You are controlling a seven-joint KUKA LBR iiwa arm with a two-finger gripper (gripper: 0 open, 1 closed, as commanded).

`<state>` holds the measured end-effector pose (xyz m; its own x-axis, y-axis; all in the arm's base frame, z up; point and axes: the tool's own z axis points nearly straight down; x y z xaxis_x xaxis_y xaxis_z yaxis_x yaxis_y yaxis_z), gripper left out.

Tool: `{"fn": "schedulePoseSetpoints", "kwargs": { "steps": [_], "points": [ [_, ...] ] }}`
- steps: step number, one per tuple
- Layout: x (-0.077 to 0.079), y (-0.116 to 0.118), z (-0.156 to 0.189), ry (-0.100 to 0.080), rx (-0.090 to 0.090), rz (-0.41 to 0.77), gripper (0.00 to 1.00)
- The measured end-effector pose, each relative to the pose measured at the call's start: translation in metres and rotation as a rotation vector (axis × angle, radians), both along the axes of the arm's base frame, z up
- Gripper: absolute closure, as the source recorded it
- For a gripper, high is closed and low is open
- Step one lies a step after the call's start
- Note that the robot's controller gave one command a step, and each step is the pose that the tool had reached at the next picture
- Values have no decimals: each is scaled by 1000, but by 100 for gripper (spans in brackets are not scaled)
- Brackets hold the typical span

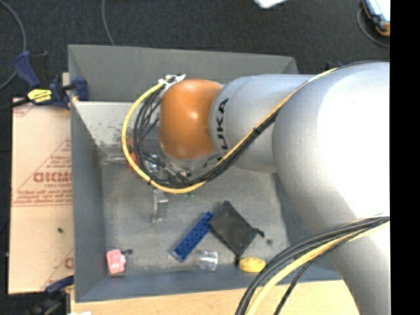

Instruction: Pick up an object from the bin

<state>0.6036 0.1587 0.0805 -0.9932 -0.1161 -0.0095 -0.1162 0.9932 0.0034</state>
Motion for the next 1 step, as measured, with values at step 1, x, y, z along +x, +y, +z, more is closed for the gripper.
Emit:
{"fn": "schedulePoseSetpoints", "kwargs": {
  "steps": [1],
  "points": [
    [16, -35, -6, -4, -3, 203, 0]
  ]
}}
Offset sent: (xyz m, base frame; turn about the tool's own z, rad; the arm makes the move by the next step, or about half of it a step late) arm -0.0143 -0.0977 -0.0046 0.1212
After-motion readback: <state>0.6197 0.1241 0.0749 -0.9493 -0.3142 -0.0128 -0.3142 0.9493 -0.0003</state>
